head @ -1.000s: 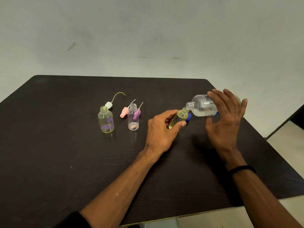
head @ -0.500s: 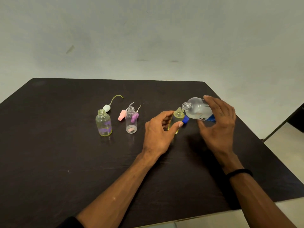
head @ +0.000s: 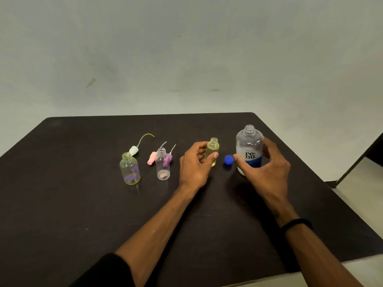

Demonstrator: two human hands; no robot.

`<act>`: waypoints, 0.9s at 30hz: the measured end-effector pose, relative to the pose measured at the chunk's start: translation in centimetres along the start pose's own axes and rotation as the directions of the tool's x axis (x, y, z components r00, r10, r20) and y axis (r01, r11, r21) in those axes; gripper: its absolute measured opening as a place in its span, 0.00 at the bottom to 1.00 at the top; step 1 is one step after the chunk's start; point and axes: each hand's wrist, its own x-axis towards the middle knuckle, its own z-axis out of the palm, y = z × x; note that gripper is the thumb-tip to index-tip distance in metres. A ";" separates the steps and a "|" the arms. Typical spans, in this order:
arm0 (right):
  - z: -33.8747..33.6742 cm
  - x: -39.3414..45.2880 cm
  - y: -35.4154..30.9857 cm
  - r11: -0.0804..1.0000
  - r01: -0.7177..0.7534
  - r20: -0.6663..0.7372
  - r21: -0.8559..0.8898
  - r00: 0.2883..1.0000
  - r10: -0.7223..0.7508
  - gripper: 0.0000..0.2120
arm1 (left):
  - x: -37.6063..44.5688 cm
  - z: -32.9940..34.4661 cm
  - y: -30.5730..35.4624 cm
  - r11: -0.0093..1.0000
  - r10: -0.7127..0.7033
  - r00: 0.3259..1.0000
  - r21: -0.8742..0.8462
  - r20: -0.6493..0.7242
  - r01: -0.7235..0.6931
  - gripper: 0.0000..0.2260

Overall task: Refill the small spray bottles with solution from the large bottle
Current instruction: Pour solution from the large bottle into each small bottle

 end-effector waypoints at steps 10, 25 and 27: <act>-0.4 0.0 -0.2 0.999 -0.023 0.014 0.042 1.000 0.022 0.39 | -0.4 0.3 0.3 0.994 -0.098 0.995 0.052 -0.020 0.099 0.32; -1.6 -1.4 -1.5 0.995 -0.062 0.038 0.082 0.998 0.059 0.37 | -9.2 -5.6 2.9 0.989 -0.131 0.901 0.009 -0.414 0.148 0.23; -1.6 -1.6 -1.4 0.994 -0.065 0.041 0.084 0.997 0.062 0.37 | -9.0 -5.5 3.1 0.986 -0.163 0.897 -0.027 -0.410 0.166 0.21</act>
